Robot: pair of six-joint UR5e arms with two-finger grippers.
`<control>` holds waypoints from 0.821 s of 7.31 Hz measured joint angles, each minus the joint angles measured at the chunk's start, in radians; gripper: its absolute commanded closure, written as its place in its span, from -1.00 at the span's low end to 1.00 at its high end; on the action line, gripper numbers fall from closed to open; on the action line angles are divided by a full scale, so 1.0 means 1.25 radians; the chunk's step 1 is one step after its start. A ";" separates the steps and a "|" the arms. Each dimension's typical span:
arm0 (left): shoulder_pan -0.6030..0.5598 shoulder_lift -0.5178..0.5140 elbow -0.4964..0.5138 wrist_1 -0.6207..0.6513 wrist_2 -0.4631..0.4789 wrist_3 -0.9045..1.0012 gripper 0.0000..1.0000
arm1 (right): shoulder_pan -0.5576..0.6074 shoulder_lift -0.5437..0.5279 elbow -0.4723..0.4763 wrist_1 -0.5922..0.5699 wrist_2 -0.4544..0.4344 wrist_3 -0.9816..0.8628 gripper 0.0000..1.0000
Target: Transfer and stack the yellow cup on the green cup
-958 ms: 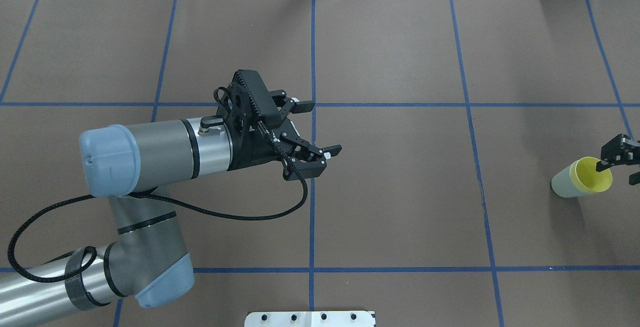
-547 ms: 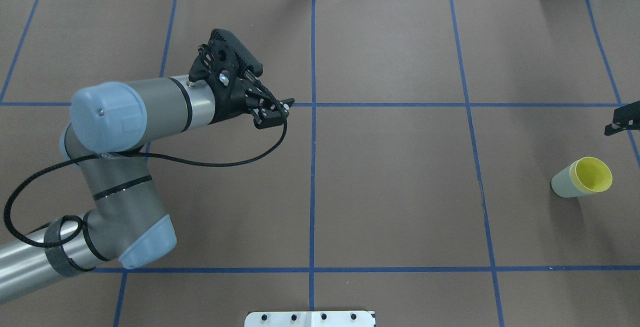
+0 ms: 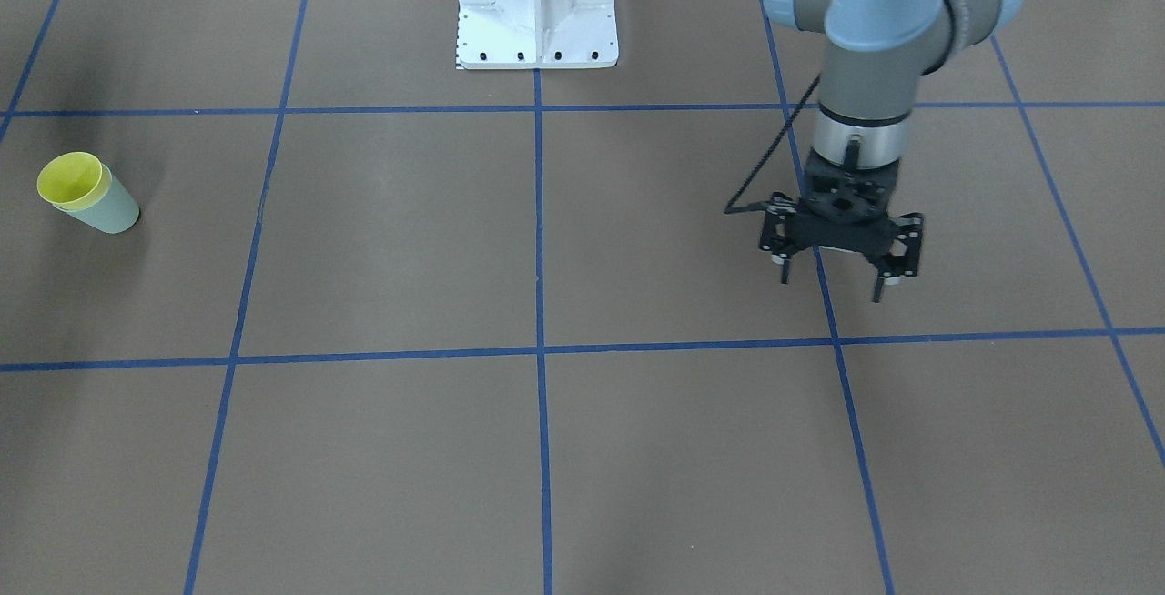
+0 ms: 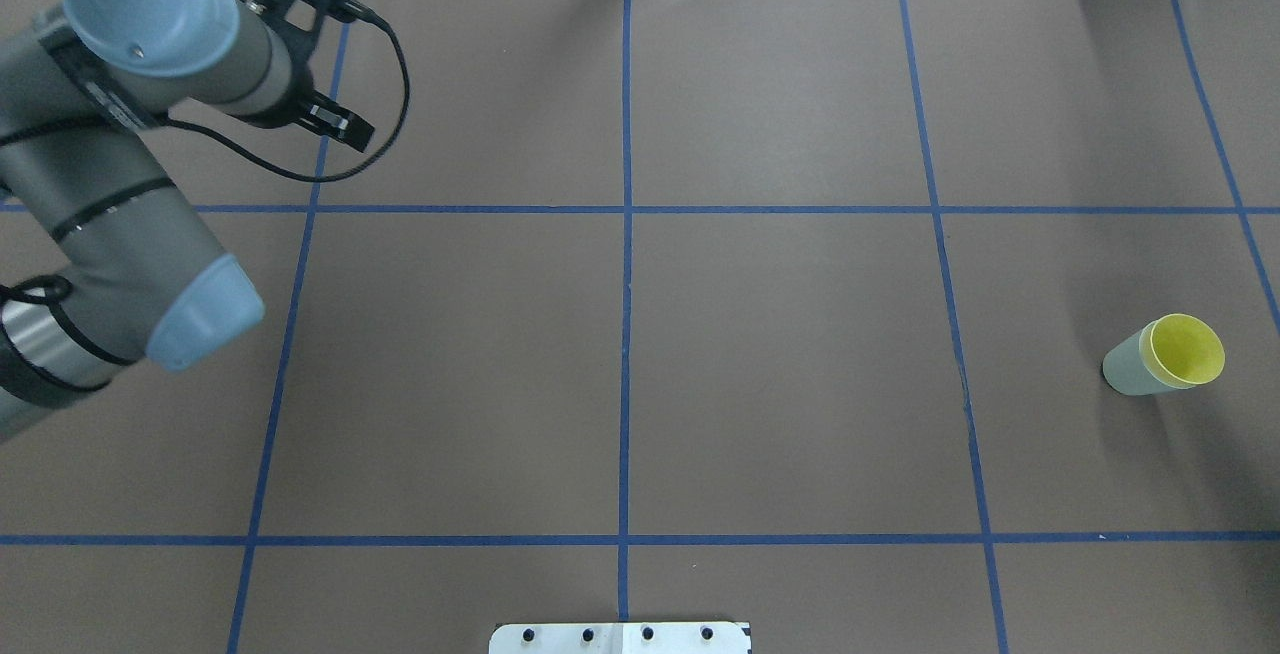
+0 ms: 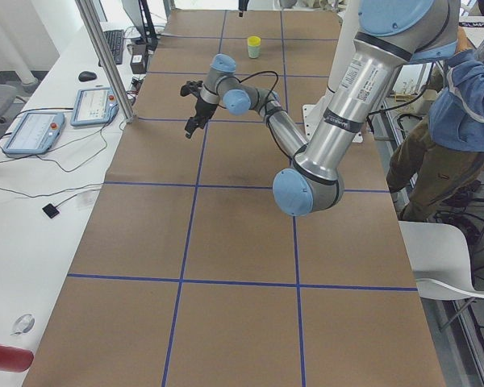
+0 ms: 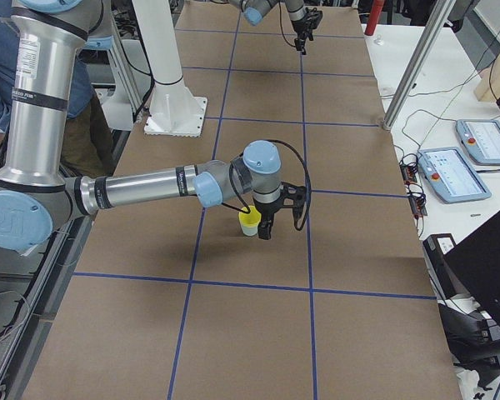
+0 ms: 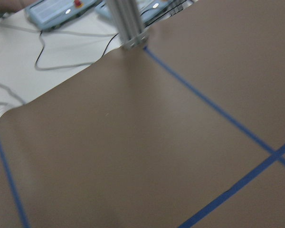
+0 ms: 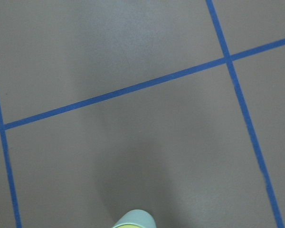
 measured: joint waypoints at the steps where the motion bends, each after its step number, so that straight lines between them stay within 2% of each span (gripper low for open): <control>1: -0.094 0.016 0.018 0.072 -0.102 0.071 -0.99 | 0.020 0.033 -0.040 -0.025 0.001 -0.060 -1.00; 3: -0.277 0.099 0.051 0.122 -0.343 0.183 -0.99 | 0.071 0.119 -0.082 -0.158 0.003 -0.201 -1.00; 4: -0.347 0.163 0.051 0.112 -0.414 0.252 -0.99 | 0.095 0.152 -0.087 -0.222 0.002 -0.262 -1.00; 5: -0.402 0.221 0.050 0.099 -0.437 0.355 -0.99 | 0.109 0.167 -0.090 -0.257 -0.001 -0.300 -1.00; 6: -0.446 0.267 0.052 0.090 -0.423 0.459 -0.99 | 0.116 0.170 -0.090 -0.271 -0.001 -0.318 -1.00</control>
